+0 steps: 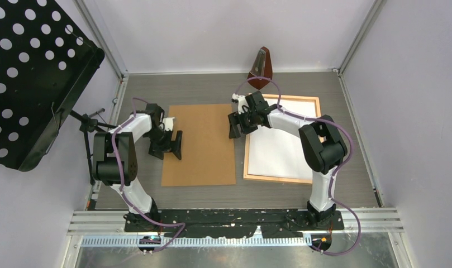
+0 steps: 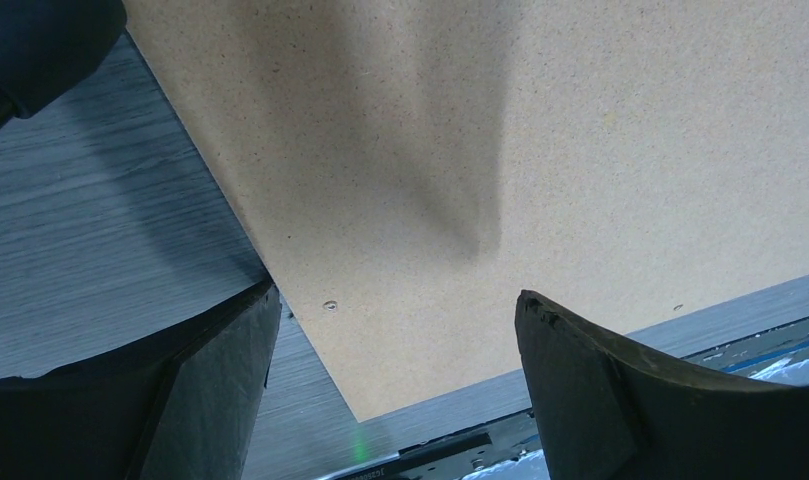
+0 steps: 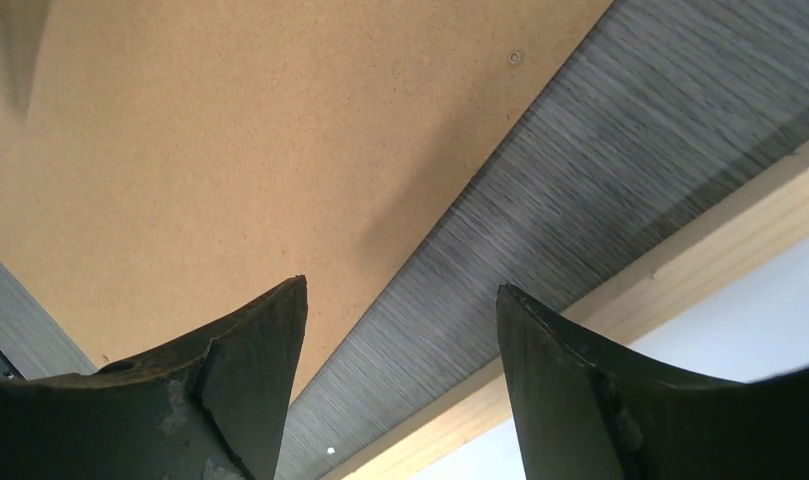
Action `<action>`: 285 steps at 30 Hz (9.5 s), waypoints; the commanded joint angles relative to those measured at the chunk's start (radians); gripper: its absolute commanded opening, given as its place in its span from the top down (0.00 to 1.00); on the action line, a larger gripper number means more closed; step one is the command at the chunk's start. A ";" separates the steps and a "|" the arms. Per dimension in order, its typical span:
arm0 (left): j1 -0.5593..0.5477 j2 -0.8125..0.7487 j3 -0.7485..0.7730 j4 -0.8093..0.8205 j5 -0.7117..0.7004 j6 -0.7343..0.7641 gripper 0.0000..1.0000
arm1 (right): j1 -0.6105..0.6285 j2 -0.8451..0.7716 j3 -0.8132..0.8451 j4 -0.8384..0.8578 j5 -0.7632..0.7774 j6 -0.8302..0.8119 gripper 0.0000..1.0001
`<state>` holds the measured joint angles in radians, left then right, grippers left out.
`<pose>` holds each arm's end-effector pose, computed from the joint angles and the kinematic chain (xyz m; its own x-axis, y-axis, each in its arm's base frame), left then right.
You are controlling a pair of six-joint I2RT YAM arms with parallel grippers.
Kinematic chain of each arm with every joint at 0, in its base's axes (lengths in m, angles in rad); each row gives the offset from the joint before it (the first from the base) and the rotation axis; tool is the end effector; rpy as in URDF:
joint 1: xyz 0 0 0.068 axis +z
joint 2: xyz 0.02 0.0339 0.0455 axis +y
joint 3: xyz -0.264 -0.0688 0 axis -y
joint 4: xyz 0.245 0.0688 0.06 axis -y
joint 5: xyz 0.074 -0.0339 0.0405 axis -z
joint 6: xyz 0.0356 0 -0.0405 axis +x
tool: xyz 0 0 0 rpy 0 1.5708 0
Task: Put the photo into the frame
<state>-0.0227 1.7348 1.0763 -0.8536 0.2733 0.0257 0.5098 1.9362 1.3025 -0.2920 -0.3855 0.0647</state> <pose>0.2996 -0.0164 0.1634 -0.9967 0.0474 -0.0656 0.0633 0.9614 -0.2678 0.3527 0.2126 0.1779 -0.7380 -0.3440 -0.5806 -0.6031 0.7222 0.3387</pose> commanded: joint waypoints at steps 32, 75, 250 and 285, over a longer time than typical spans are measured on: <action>-0.025 -0.053 -0.017 0.077 0.146 -0.048 0.14 | 0.021 0.053 -0.015 -0.024 -0.025 0.086 0.26; -0.076 -0.141 0.022 0.231 0.357 -0.117 0.24 | 0.004 0.049 -0.025 -0.003 -0.090 0.096 0.29; -0.667 -0.202 0.705 -0.134 0.031 -0.287 0.25 | -0.120 -0.322 0.089 0.273 -0.516 0.647 0.09; -0.672 -0.271 0.670 -0.110 0.012 -0.248 0.23 | -0.113 -0.422 0.125 -0.075 -0.206 0.426 0.18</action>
<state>-0.6918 1.4845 1.7382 -1.0035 0.2539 -0.2314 0.3862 1.5490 1.3785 -0.3706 -0.6102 0.5125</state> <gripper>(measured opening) 0.755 0.821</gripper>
